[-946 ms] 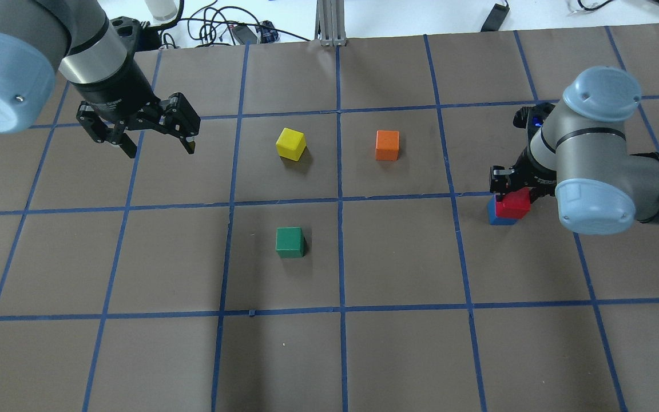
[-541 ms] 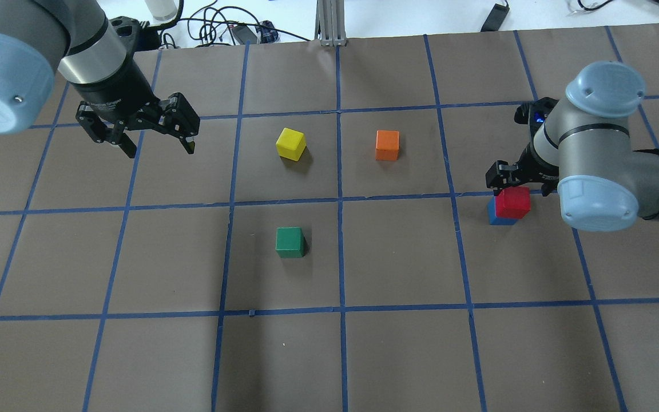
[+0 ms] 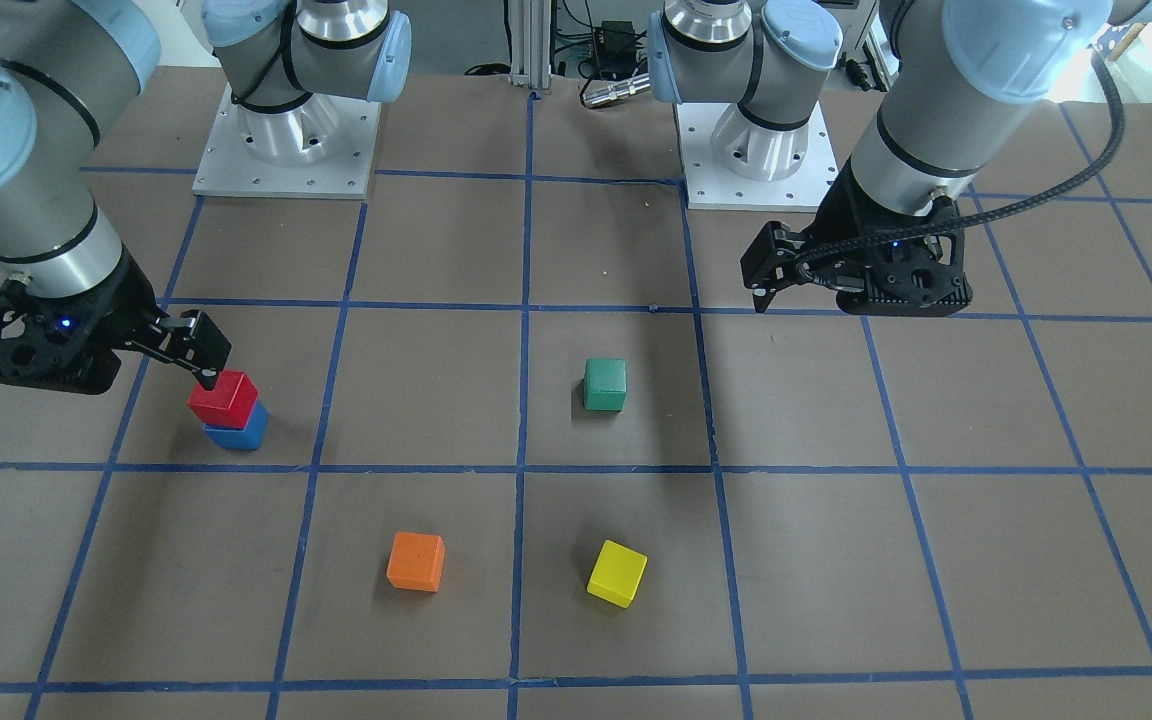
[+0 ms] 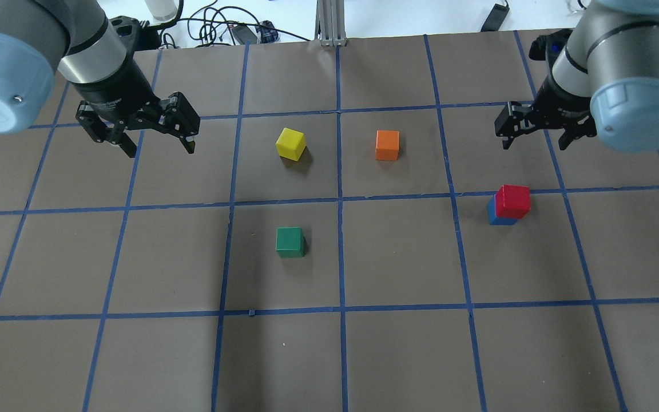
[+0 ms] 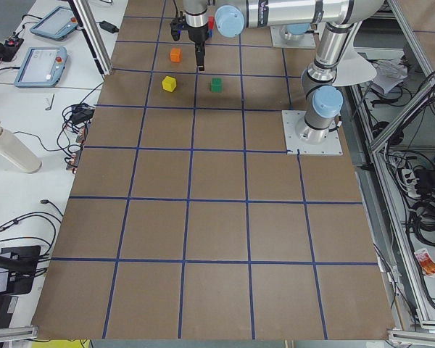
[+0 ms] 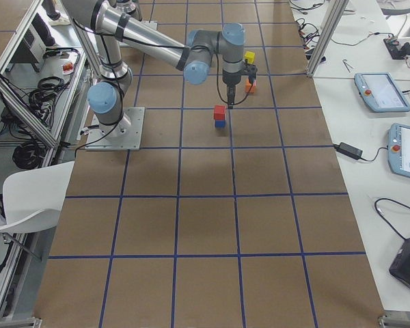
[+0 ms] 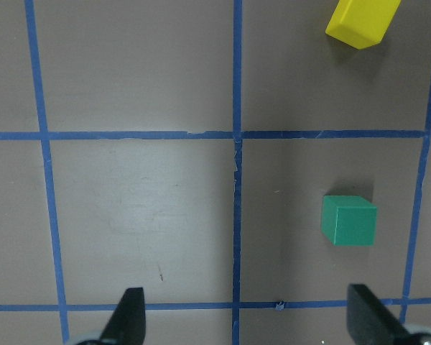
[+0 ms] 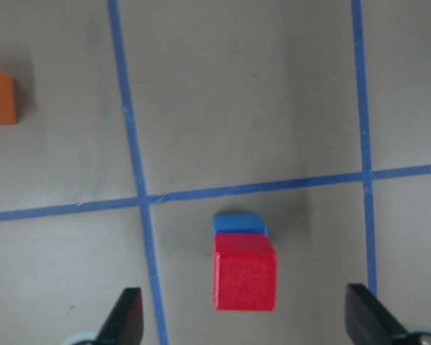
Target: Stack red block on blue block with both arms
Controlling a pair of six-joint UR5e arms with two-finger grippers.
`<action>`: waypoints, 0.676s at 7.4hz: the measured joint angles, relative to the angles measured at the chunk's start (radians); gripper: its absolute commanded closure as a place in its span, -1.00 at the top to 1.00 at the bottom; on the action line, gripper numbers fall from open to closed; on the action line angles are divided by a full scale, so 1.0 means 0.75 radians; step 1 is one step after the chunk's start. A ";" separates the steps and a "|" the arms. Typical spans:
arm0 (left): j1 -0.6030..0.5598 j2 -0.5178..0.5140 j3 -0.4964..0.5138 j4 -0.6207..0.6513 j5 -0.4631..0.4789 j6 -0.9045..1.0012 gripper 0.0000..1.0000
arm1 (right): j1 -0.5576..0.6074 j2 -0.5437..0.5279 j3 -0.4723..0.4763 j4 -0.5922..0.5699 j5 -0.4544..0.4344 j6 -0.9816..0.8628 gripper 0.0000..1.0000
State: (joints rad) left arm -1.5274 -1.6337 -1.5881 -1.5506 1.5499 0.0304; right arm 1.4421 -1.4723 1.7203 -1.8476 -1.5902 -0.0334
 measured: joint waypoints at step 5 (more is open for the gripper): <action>-0.066 0.031 0.006 0.042 0.034 -0.007 1.00 | 0.171 -0.093 -0.251 0.328 0.054 0.160 1.00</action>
State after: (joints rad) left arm -1.5768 -1.6107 -1.5836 -1.5190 1.5755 0.0253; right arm 1.5702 -1.5418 1.5320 -1.6020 -1.5498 0.0866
